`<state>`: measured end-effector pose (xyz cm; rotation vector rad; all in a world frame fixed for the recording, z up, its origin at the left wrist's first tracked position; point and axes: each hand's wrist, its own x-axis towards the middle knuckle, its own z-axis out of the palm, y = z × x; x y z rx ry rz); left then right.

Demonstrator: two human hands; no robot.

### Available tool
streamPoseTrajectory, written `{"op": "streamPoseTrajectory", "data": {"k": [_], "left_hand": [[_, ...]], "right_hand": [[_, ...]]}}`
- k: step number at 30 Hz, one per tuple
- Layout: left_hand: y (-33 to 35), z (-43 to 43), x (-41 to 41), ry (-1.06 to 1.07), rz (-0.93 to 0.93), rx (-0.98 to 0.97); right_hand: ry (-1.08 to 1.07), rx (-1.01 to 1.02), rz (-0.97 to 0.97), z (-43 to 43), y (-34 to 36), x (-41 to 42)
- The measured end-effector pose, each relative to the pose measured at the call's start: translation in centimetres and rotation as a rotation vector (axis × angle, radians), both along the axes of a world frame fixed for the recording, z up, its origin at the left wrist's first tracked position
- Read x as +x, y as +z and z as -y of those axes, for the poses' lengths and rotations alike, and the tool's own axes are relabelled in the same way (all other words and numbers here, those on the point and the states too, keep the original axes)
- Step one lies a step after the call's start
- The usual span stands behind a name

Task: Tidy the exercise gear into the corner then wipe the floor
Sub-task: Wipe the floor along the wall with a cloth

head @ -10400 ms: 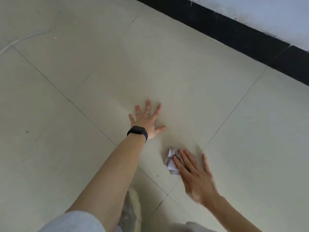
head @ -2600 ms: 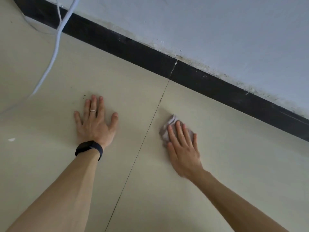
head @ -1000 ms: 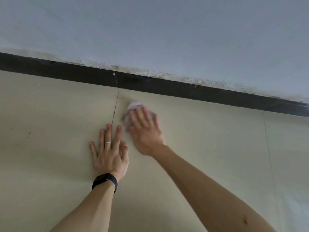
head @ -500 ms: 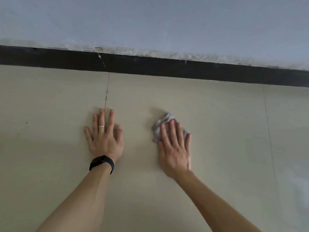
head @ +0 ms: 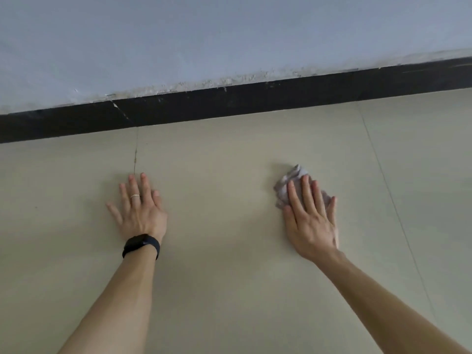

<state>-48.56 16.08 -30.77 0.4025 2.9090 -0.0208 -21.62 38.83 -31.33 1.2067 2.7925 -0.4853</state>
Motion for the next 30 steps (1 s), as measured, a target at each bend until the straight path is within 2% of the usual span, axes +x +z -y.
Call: {"op": "streamPoseTrajectory", "data": {"k": [2, 4, 6, 7, 9, 12, 13, 14, 16, 19, 21, 23, 27, 28, 29, 30], "left_hand": [[0.4, -1.5, 2.9, -0.032, -0.008, 0.043], [0.5, -3.7, 7.0, -0.185, 0.005, 0.107], [0.2, -6.6, 11.6, -0.351, 0.046, 0.148], [-0.1, -8.0, 13.4, -0.409, 0.054, 0.158], [-0.5, -9.9, 15.3, -0.434, 0.081, 0.164], [-1.4, -10.5, 15.6, -0.402, 0.066, 0.140], [-1.6, -10.5, 15.5, -0.395, 0.054, 0.144], [-1.6, -10.5, 15.5, -0.395, 0.048, 0.151], [-1.6, -11.0, 15.6, -0.397, 0.046, 0.166], [-1.4, -11.4, 15.8, -0.389, 0.046, 0.186], [-1.3, -11.6, 16.2, -0.401, 0.054, 0.179], [-1.2, -11.7, 16.4, -0.402, 0.054, 0.170], [-1.2, -12.0, 16.1, -0.395, 0.042, 0.144], [-1.2, -12.0, 16.1, -0.395, 0.033, 0.145], [-1.2, -11.9, 15.9, -0.393, 0.026, 0.144], [-1.3, -11.8, 15.8, -0.397, 0.023, 0.146]], "right_hand": [[0.270, 0.006, -0.055, 5.4, -0.2, 2.9], [0.585, 0.030, -0.084, 7.3, -0.1, 6.0], [0.791, 0.038, -0.065, 4.1, 0.0, 7.5], [0.788, 0.059, -0.039, 1.6, -0.2, 7.5], [0.529, 0.073, -0.013, -4.3, -0.1, 6.7], [-0.044, -0.061, 0.045, -11.8, 0.8, 6.4], [-0.161, -0.085, 0.052, -12.4, 1.0, 6.5], [-0.206, -0.083, 0.063, -11.8, 1.0, 6.4], [-0.085, -0.038, 0.036, -8.8, 0.8, 6.4], [0.423, -0.015, 0.017, -6.0, 0.6, 7.8], [0.602, 0.019, 0.013, -10.3, 0.8, 7.7], [0.473, 0.078, 0.026, -15.5, 0.7, 6.1], [-0.313, -0.058, 0.024, -21.5, 0.7, -2.7], [-0.424, -0.072, 0.018, -20.8, 0.6, -5.3], [-0.435, -0.095, 0.012, -19.2, 0.7, -7.9], [-0.349, -0.102, 0.001, -17.1, 0.8, -9.9]]}}
